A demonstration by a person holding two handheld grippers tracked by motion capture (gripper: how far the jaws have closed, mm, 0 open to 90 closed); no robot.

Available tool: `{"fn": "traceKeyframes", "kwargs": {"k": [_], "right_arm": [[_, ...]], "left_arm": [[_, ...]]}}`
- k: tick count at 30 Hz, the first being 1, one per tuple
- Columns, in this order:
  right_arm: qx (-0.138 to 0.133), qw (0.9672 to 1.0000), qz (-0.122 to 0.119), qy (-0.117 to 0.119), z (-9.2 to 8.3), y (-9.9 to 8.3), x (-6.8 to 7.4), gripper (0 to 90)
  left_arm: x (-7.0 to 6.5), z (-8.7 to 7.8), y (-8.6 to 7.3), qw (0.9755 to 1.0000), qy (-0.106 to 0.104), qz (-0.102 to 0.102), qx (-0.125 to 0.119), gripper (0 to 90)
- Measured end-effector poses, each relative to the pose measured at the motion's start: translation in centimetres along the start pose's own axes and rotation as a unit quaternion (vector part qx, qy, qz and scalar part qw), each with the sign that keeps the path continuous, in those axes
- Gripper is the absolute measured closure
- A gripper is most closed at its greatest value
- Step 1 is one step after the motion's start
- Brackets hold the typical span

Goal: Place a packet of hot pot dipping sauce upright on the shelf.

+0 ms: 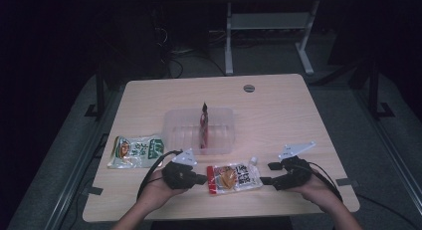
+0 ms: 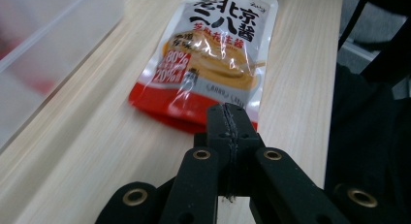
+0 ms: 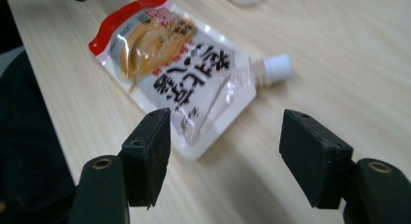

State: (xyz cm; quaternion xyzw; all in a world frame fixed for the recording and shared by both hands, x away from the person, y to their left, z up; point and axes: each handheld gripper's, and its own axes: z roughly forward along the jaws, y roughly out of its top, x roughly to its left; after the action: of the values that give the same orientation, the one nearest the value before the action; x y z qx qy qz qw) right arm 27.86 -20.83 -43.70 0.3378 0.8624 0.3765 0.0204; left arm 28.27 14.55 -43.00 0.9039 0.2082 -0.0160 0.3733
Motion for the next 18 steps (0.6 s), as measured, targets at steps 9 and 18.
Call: {"fn": "traceKeyframes", "kwargs": {"k": [9,18], "right_arm": [[0.014,0.9996,0.015,0.018,0.6,-0.6,-0.4,35.0],[0.035,0.9989,0.011,0.030,2.1,-0.3,-0.3,35.0]], "left_arm": [[0.7,2.3,1.3,0.9999,0.010,0.006,0.006,89.6],[1.0,3.0,0.7,0.9996,0.016,0.005,0.023,89.6]]}}
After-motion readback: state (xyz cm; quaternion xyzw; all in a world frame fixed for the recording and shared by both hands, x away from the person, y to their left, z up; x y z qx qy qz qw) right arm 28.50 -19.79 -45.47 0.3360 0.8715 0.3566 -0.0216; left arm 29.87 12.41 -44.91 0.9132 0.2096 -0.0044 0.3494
